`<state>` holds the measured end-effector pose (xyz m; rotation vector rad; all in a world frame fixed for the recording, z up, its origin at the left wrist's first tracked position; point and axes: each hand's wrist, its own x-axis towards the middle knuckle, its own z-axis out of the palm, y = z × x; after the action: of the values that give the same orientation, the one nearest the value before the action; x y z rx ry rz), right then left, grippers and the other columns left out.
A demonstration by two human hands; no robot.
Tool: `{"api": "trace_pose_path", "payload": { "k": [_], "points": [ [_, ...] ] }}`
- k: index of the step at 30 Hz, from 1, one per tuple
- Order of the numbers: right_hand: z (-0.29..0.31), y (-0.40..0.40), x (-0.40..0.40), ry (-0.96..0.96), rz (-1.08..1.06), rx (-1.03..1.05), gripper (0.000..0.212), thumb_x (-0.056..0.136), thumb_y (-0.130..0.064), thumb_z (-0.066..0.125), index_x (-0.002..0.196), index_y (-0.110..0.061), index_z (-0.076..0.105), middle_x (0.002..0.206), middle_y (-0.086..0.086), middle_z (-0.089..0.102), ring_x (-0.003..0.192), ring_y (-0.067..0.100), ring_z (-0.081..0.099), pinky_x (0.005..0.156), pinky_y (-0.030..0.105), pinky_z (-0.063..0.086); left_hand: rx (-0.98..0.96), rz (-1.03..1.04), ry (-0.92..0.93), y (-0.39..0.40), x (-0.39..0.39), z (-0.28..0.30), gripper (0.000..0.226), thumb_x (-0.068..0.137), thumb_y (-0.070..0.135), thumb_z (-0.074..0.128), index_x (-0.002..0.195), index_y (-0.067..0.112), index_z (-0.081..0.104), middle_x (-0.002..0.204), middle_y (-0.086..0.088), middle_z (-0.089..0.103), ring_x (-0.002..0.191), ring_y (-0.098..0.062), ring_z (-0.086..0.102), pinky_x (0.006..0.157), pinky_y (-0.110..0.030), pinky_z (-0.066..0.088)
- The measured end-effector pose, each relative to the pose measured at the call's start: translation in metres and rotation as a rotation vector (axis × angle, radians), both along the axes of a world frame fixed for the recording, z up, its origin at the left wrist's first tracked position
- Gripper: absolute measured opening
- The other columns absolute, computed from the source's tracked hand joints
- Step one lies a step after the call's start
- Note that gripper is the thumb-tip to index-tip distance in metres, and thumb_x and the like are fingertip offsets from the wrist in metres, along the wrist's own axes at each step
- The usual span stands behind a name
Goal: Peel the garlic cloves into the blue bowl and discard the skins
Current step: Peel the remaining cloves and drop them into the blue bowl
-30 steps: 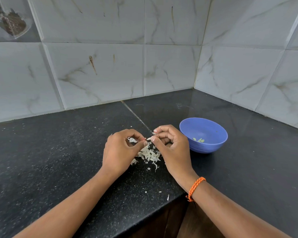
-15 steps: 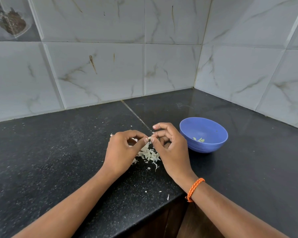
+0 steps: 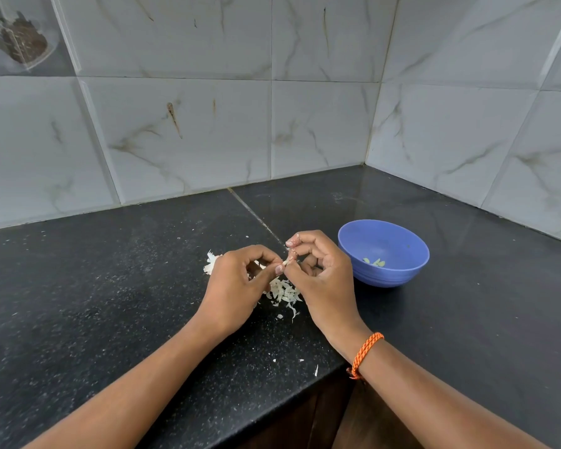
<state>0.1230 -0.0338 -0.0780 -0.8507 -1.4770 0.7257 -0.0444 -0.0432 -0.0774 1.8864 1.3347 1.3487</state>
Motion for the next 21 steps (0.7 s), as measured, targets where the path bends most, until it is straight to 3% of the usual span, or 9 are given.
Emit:
{"api": "trace_pose_path", "payload": {
  "k": [4, 7, 12, 19, 21],
  "points": [
    [0.0005, -0.0059, -0.0041, -0.103, -0.085, 0.075, 0.026, 0.087, -0.007, 0.080, 0.106, -0.022, 0.069, 0.080, -0.009, 0.069, 0.055, 0.012, 0.041, 0.053, 0.025, 0.038, -0.002, -0.001, -0.073, 0.0016, -0.0008, 0.0013, 0.012, 0.101, 0.021, 0.075, 0.090, 0.024, 0.078, 0.079, 0.003, 0.076, 0.064, -0.019, 0.070, 0.064, -0.038, 0.056],
    [0.0010, -0.0096, -0.0056, -0.162, -0.111, 0.116, 0.030, 0.088, -0.005, 0.077, 0.110, -0.023, 0.067, 0.079, -0.010, 0.069, 0.052, 0.020, 0.041, 0.050, 0.036, 0.040, -0.003, -0.009, -0.146, 0.0006, -0.0003, 0.0038, 0.011, 0.101, 0.015, 0.075, 0.092, 0.019, 0.079, 0.082, 0.003, 0.077, 0.064, -0.015, 0.069, 0.064, -0.030, 0.054],
    [0.0007, -0.0066, -0.0038, -0.151, -0.113, 0.084, 0.032, 0.087, -0.005, 0.077, 0.110, -0.023, 0.062, 0.083, -0.009, 0.071, 0.052, 0.021, 0.044, 0.053, 0.045, 0.044, -0.031, -0.010, -0.242, -0.0003, -0.0006, 0.0032, 0.008, 0.100, 0.017, 0.077, 0.093, 0.017, 0.080, 0.085, 0.001, 0.077, 0.065, -0.016, 0.069, 0.064, -0.032, 0.054],
    [-0.0037, -0.0040, -0.0015, -0.239, -0.113, 0.056, 0.031, 0.095, -0.009, 0.068, 0.118, -0.030, 0.064, 0.088, -0.011, 0.072, 0.061, 0.019, 0.058, 0.058, 0.039, 0.050, -0.050, 0.008, -0.387, -0.0025, -0.0017, 0.0064, 0.010, 0.100, 0.022, 0.077, 0.096, 0.013, 0.079, 0.088, 0.001, 0.076, 0.064, -0.016, 0.066, 0.060, -0.034, 0.052],
    [-0.0045, -0.0029, 0.0001, -0.279, -0.109, 0.044, 0.032, 0.102, -0.007, 0.058, 0.123, -0.032, 0.063, 0.090, -0.010, 0.073, 0.066, 0.013, 0.062, 0.058, 0.030, 0.045, -0.065, 0.010, -0.381, -0.0025, -0.0021, 0.0065, 0.011, 0.101, 0.023, 0.076, 0.097, 0.013, 0.078, 0.087, 0.002, 0.074, 0.064, -0.017, 0.066, 0.060, -0.035, 0.051]
  ]
}}
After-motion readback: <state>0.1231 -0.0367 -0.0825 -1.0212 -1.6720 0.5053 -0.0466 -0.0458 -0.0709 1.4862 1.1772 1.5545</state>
